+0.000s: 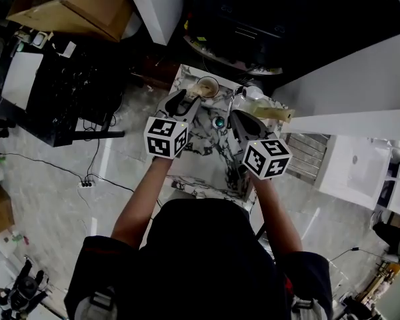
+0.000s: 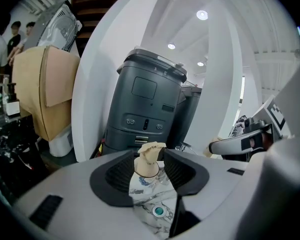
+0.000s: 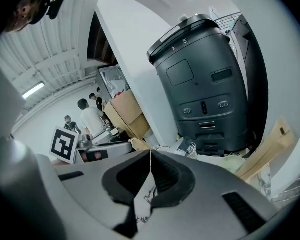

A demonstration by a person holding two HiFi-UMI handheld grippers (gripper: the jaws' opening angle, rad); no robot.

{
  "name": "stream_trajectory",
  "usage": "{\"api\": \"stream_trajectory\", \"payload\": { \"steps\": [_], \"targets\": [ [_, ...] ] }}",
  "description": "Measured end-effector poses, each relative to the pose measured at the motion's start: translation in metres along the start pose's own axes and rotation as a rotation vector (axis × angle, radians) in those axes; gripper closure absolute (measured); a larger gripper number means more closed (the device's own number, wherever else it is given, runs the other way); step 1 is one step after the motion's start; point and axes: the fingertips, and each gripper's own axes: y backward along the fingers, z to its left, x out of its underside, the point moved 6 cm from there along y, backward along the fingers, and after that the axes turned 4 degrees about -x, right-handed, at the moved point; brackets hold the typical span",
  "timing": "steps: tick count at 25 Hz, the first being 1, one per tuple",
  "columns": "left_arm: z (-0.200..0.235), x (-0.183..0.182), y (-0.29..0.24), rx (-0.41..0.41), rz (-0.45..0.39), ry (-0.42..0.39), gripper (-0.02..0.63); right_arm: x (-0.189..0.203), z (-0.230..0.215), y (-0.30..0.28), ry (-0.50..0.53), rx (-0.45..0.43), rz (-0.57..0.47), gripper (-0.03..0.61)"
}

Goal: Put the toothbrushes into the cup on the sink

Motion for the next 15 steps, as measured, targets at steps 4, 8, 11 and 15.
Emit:
{"api": "stream_trajectory", "payload": {
  "steps": [4,8,11,15],
  "targets": [
    [0.001,0.001,0.013,-0.006,-0.005,0.008,0.44,-0.001,0.009,0.0,0.007,-0.015,-0.006,0.543],
    [0.002,0.002,0.024,-0.018,-0.018,0.018,0.44,-0.002,0.016,0.002,0.018,-0.018,-0.011,0.543],
    [0.003,0.002,0.033,-0.031,-0.031,0.018,0.44,-0.003,0.021,0.003,0.026,-0.02,-0.014,0.543],
    [0.002,0.003,0.048,-0.04,-0.053,0.011,0.443,-0.002,0.027,0.007,0.032,-0.021,-0.018,0.543]
  ]
}}
